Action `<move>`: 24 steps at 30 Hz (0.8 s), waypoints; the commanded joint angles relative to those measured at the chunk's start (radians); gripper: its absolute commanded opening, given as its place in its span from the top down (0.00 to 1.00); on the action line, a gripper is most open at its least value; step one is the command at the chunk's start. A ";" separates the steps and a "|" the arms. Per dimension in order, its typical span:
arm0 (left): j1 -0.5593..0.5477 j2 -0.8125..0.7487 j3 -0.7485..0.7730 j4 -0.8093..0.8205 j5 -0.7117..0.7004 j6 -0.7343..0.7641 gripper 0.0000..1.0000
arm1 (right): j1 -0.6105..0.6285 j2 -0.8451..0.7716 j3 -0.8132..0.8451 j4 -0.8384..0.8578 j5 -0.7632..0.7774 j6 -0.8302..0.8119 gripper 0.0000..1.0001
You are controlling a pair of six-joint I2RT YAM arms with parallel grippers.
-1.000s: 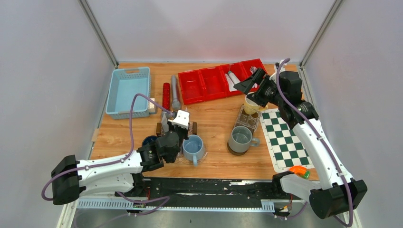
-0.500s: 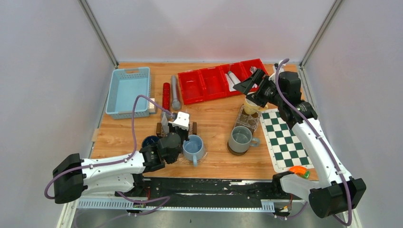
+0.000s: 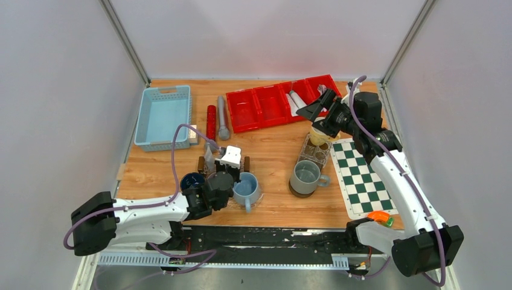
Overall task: Prepare toiletry sets of a toothbrush and toothpaste on the tray
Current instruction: Place the toothpaste in the toothpaste holder.
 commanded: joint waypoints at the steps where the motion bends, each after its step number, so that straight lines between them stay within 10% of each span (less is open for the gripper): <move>1: 0.001 -0.004 -0.009 0.037 -0.045 -0.061 0.89 | -0.007 0.002 -0.005 0.048 -0.021 0.004 0.00; 24: 0.092 -0.161 0.375 -0.567 0.079 -0.069 0.05 | -0.078 0.013 -0.032 0.071 0.055 -0.092 0.00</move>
